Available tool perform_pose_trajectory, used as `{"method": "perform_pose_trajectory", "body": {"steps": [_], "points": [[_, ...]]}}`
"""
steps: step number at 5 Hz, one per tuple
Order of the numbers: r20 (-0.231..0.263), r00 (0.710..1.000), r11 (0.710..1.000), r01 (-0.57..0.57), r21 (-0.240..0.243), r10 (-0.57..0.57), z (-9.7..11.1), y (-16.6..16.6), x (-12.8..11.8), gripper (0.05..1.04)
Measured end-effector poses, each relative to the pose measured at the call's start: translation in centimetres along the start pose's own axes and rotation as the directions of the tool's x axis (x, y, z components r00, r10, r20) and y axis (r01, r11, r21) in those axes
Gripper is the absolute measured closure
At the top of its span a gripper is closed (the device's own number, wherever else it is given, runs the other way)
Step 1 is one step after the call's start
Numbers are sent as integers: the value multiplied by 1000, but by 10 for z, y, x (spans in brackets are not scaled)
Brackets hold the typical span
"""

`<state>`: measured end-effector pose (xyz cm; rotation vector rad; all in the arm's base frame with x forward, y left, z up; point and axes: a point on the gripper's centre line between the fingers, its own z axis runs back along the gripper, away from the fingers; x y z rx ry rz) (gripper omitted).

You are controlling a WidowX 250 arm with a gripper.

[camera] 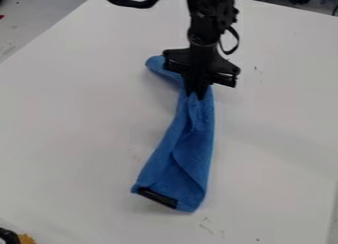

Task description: Le robot déplacer le tissu à gauche de la table

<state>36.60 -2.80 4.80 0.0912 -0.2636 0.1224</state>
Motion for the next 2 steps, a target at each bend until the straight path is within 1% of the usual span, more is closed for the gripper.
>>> {"method": "perform_pose_trajectory", "body": {"steps": [1,2], "points": [[17,999,998,29,-49,-28,-8,-34,11,995],[16,999,994,47,-98,-46,-12,-63,14,995]]}}
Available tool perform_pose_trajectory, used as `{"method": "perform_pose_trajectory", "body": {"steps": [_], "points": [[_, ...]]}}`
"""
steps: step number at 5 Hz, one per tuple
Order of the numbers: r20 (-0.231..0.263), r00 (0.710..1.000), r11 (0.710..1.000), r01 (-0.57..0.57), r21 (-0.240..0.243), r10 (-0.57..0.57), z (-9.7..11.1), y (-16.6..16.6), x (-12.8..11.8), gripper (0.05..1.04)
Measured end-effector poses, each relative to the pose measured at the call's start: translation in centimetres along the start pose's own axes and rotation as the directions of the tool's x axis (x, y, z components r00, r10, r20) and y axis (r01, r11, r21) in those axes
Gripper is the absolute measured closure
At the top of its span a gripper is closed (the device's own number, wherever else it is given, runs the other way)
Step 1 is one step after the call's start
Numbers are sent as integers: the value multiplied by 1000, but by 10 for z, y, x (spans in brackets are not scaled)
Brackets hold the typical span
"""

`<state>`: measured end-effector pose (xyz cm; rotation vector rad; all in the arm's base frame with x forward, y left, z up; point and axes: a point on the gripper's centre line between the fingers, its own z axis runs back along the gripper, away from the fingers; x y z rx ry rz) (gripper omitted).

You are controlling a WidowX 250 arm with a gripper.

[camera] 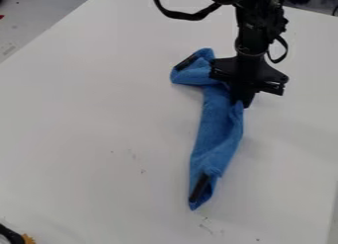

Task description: Le robot déplacer le tissu à gauche de la table

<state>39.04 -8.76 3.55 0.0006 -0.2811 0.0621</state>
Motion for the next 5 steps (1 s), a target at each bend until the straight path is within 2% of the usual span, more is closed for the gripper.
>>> {"method": "perform_pose_trajectory", "body": {"steps": [1,2,4,5], "points": [[-7,1000,1000,-14,-11,14,-4,-12,-2,975],[-34,999,1000,22,6,-22,-2,-22,6,796],[-81,994,995,76,60,-71,10,-26,22,219],[-101,992,995,79,67,-72,15,-27,22,65]]}}
